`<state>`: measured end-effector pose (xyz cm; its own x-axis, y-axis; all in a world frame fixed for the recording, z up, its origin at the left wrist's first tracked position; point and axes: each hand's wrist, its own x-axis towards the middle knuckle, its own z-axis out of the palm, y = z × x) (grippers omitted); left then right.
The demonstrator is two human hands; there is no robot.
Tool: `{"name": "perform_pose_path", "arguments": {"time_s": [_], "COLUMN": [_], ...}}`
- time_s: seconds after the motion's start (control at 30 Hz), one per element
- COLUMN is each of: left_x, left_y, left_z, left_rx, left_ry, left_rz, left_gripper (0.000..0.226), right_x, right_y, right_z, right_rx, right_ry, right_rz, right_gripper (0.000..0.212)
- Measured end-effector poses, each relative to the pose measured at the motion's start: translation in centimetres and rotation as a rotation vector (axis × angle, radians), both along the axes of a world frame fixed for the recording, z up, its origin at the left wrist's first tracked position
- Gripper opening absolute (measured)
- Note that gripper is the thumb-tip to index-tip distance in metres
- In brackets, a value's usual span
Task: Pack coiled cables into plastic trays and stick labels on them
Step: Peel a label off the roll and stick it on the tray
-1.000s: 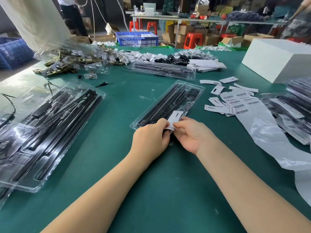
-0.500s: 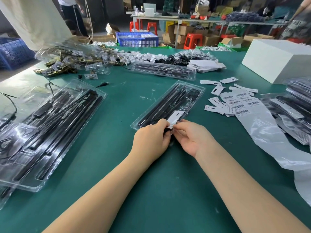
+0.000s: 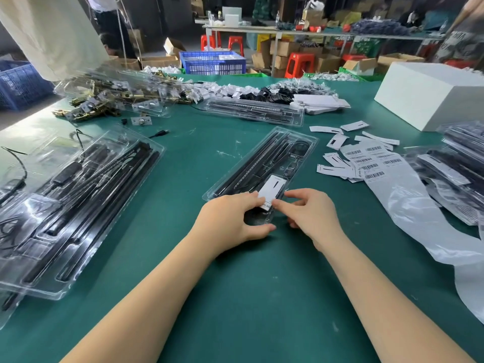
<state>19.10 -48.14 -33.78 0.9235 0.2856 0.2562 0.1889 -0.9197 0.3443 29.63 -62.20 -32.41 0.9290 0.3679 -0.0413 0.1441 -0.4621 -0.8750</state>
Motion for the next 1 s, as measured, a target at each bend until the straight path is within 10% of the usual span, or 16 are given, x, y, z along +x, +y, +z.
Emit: {"name": "perform_pose_path", "arguments": {"time_s": [0.3,0.43,0.53,0.67,0.83,1.0], "left_x": [0.2,0.7,0.9,1.0,0.1,-0.3], "left_y": [0.4,-1.7,-3.7,-4.8,-4.8,-1.6], "left_z": [-0.3,-0.5,-1.0,-1.0,0.1,-0.1], "left_rx": [0.272,0.561,0.684,0.680,0.419,-0.378], "left_ry": [0.150,-0.007,-0.220,-0.398,-0.343,-0.293], "left_rz": [-0.090,-0.040,-0.045,0.011,0.006,0.179], "left_gripper": [0.063,0.057,0.056,0.056,0.051,0.070], "right_x": [-0.8,-0.4,0.3,0.7,0.1,0.1], "right_y": [0.3,0.5,0.1,-0.2,-0.2,-0.6], "right_z": [-1.0,-0.8,-0.9,-0.8,-0.8,-0.3], "right_rx": [-0.253,-0.025,0.169,0.174,0.386,0.601], "right_ry": [-0.365,-0.004,0.258,0.285,0.348,0.412], "right_rz": [0.112,0.032,-0.007,0.026,0.086,0.194], "right_gripper": [0.049,0.075,0.038,0.040,0.008,0.018]}}
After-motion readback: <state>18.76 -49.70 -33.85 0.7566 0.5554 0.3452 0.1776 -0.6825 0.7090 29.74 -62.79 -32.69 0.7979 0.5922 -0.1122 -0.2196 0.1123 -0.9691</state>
